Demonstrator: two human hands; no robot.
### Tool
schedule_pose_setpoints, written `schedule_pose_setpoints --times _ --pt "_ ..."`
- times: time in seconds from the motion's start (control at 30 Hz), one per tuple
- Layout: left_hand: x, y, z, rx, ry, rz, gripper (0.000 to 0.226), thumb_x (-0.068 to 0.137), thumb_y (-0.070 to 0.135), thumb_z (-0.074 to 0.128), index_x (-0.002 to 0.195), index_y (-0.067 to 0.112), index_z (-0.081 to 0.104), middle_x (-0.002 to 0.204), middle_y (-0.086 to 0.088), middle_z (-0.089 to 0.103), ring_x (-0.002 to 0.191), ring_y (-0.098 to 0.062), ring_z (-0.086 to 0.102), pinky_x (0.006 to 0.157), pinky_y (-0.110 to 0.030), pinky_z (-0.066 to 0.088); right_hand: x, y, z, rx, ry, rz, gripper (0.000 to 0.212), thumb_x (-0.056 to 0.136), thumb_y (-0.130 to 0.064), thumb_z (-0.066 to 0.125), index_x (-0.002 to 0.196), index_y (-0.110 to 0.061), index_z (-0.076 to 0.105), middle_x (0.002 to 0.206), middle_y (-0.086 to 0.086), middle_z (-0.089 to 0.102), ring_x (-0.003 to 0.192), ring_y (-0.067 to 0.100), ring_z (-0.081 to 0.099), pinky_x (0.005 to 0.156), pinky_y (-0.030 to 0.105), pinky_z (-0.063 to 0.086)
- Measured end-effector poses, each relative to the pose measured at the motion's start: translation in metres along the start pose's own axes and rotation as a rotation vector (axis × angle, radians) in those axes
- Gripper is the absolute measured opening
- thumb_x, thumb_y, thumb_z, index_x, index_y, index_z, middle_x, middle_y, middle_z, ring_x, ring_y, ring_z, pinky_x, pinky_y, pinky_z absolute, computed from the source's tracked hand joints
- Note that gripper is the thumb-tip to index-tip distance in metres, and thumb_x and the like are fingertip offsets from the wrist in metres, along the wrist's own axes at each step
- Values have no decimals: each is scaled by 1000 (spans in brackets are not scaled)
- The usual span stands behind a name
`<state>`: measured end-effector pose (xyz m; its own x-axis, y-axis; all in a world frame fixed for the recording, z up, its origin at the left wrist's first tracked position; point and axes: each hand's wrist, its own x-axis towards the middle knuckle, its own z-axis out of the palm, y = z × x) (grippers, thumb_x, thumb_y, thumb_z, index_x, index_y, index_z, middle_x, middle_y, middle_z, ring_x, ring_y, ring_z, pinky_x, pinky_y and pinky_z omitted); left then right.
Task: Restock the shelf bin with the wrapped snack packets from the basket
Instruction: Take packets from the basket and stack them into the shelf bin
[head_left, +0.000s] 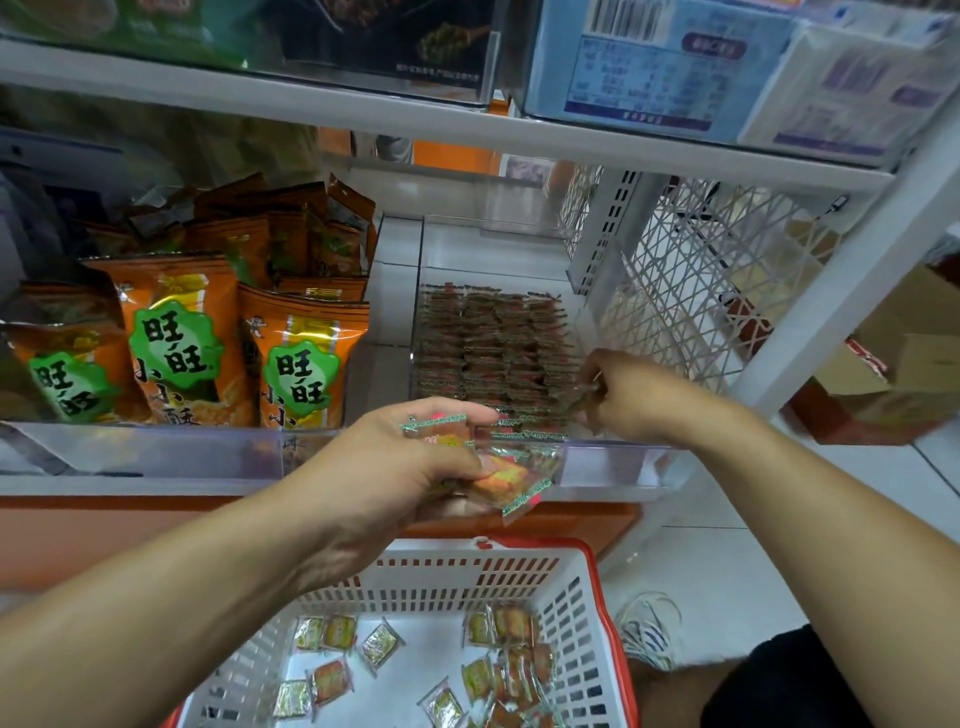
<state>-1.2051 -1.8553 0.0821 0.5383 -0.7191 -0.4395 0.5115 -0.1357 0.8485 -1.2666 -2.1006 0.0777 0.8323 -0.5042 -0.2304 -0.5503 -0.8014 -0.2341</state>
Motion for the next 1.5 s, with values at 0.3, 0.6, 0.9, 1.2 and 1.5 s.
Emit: schedule_pose_setpoints --times 0.3,0.6,0.9,1.2,1.5 --pt "0 -1 -1 11 -24 -4 34 86 -13 69 92 18 82 95 -22 78 75 -27 77 57 -24 60 8 2 10 -52 -58 85 41 86 -16 75 121 -14 55 114 8 65 97 25 61 59 25 39" --pt "-1 -1 -1 0 -27 5 34 85 -12 71 92 19 82 94 -22 78 72 -25 76 58 -24 61 9 -6 12 0 -62 183 55 84 -12 71 131 -3 44 102 11 61 81 23 54 46 25 34" --pt "-1 0 -1 -55 5 43 32 85 -12 70 93 17 82 101 -23 77 84 -34 78 61 -27 62 14 -4 13 61 -156 206 67 83 -12 70 140 -4 36 109 12 64 94 26 63 72 35 54" --pt "1 5 -5 -205 128 234 29 84 -9 72 95 16 81 112 -13 73 80 -25 78 62 -26 61 -55 -39 -21 593 114 -400 30 91 -45 61 117 -31 65 103 -8 72 90 12 72 74 34 59" --pt "-1 13 -10 -337 -49 -18 39 75 29 76 107 6 76 108 -16 77 92 -22 77 70 -32 64 -72 -56 6 801 116 -569 24 85 -22 76 107 -28 69 99 -5 75 91 7 70 80 31 57"
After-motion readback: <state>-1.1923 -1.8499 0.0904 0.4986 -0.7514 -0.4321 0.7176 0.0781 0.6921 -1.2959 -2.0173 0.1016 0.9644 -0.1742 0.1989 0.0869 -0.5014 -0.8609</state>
